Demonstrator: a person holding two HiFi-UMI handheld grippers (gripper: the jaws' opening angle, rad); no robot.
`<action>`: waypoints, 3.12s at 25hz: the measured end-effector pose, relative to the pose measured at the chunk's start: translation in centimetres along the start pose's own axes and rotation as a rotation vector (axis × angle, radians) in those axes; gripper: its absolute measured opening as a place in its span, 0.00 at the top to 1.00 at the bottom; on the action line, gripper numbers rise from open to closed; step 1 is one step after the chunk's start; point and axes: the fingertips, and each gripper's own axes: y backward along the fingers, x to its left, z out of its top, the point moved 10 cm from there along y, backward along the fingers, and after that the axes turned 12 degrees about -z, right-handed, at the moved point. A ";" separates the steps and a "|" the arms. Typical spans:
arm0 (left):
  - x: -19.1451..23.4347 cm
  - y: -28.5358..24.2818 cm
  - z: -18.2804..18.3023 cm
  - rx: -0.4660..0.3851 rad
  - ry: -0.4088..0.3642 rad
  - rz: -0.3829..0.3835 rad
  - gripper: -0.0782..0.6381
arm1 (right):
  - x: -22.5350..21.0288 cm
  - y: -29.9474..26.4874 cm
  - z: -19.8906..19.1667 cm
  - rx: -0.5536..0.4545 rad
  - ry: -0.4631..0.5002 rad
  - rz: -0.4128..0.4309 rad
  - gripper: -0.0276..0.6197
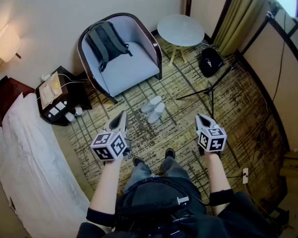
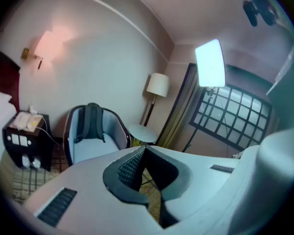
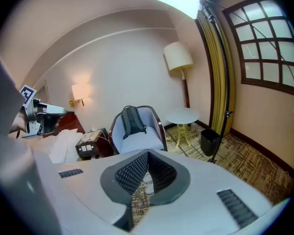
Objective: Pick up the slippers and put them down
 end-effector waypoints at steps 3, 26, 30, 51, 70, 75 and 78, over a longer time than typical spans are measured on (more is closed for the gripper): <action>1.2 1.4 0.3 -0.015 -0.032 0.054 0.89 | 2.4 -0.4 1.2 -0.030 0.022 0.045 0.96; 12.2 19.2 -3.9 -0.129 -0.009 0.581 0.89 | 27.6 -7.3 3.8 -0.075 0.354 0.509 0.96; 14.4 23.0 -5.0 -0.137 0.018 0.624 0.89 | 32.9 -7.3 2.7 -0.069 0.389 0.562 0.96; 25.7 36.4 -5.9 -0.209 0.065 0.693 0.89 | 56.5 -6.4 1.1 -0.105 0.567 0.728 0.96; 35.4 37.6 -1.8 -0.263 0.163 0.820 0.89 | 69.3 -15.2 5.1 -0.063 0.687 0.904 0.96; 37.8 36.3 0.6 -0.270 0.156 0.818 0.89 | 71.0 -17.6 7.4 -0.063 0.697 0.919 0.96; 39.4 35.3 2.0 -0.270 0.153 0.820 0.89 | 71.6 -19.3 8.5 -0.062 0.699 0.920 0.96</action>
